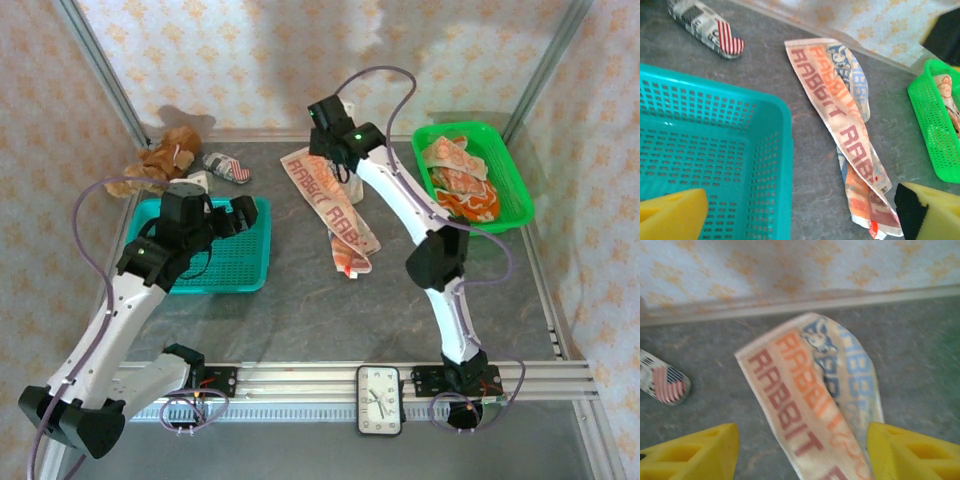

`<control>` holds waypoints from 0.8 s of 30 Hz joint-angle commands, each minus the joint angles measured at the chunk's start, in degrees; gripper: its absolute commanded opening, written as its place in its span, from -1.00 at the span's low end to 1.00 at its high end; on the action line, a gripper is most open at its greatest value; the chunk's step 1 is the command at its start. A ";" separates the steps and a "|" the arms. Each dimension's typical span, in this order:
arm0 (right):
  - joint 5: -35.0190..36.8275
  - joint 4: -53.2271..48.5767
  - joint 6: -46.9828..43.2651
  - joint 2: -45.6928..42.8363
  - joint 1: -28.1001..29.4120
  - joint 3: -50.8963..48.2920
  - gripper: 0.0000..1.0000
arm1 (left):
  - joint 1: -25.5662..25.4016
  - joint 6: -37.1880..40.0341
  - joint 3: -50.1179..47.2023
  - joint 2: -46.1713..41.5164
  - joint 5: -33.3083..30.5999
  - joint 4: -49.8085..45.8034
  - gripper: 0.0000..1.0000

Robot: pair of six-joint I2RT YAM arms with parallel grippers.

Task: Fold and stack the towels

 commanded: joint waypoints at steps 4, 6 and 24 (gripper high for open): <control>-0.77 12.46 1.73 -20.55 -4.30 -29.07 0.39 | -8.29 -4.20 2.54 8.17 -4.80 -2.60 0.83; -1.34 15.52 2.63 -25.73 -5.86 -38.16 0.45 | -12.21 -5.66 3.47 11.35 -7.36 -2.25 0.80; -8.90 21.37 7.77 -52.78 -23.03 -78.43 0.99 | -36.31 -10.65 28.51 48.52 -14.84 -10.97 -0.18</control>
